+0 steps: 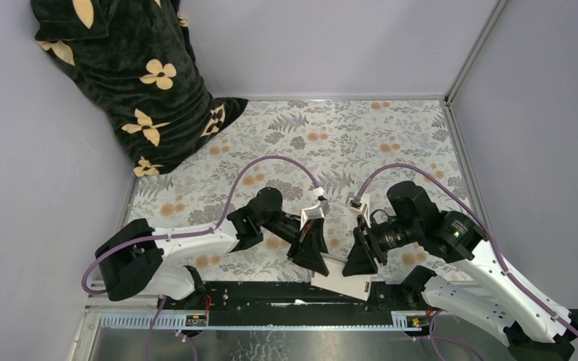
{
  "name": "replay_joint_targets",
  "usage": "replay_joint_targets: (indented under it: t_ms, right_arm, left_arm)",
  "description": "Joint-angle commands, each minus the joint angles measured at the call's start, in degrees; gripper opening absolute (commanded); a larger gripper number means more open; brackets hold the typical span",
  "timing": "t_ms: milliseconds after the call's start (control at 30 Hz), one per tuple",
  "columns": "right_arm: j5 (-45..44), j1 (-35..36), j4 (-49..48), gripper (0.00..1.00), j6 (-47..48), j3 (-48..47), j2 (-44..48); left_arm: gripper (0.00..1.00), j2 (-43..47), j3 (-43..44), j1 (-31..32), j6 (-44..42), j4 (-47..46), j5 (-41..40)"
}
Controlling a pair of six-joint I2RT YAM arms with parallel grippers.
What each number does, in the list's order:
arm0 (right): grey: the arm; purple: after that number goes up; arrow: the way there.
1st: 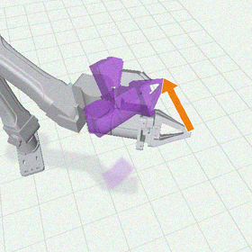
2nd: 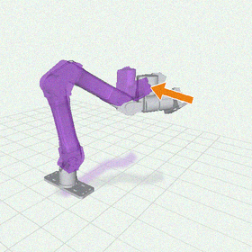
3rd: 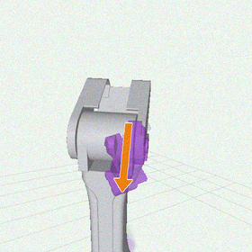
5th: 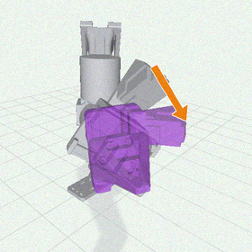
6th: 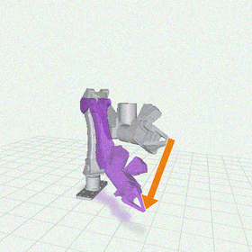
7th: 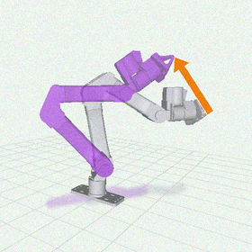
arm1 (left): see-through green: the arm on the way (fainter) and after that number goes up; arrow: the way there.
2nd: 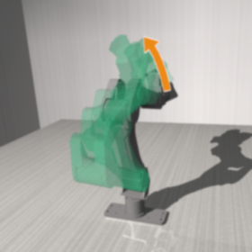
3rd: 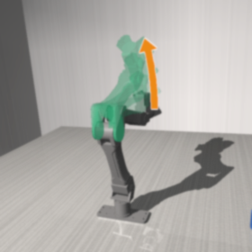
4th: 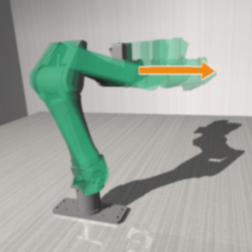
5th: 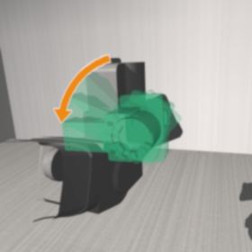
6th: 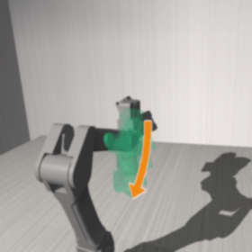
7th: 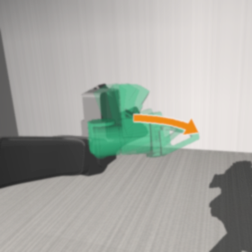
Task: Fold the paper box
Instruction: Close the paper box at the center of the board.
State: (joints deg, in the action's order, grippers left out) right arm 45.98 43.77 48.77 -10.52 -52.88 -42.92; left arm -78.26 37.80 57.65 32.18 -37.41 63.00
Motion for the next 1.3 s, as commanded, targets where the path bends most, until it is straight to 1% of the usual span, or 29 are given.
replay_joint_targets:
  t_ms: [0,67,300,500,667,867,1133,1267]
  right_arm:
    - [-0.2,0.8,-2.4,0.48,-0.5,0.8,-0.1]
    - [-0.2,0.9,-2.5,0.41,-0.5,1.0,-0.3]
    - [-0.7,0.9,-2.9,0.30,-0.3,1.1,-0.5]
    - [-0.6,0.9,-3.0,0.16,-0.3,1.4,-0.9]
    - [-0.7,0.9,-3.1,0.11,-0.5,1.4,-0.6]
    - [-0.8,0.9,-3.3,0.00,-0.9,1.5,-0.4]
    - [-2.0,0.9,-3.2,0.00,-1.5,1.7,-0.4]
    - [-2.9,0.9,-3.9,0.00,-1.9,1.8,-0.9]
  left_arm:
    - [0.14,0.0,1.2,-0.9,1.0,-4.6,0.8]
    - [0.14,-0.1,1.1,-1.0,1.2,-4.9,0.9]
    - [0.14,-0.8,0.7,-1.0,1.9,-5.8,1.2]
    - [0.19,-1.2,1.0,-1.0,2.1,-5.8,1.2]
    - [0.26,-0.9,0.9,-1.1,1.6,-5.5,0.7]
    - [0.30,-0.3,0.6,-1.7,1.3,-5.2,-0.2]
    - [0.36,1.5,0.1,-2.9,0.9,-3.6,-1.7]
    - [0.42,3.2,0.3,-4.1,-1.3,0.1,-4.7]
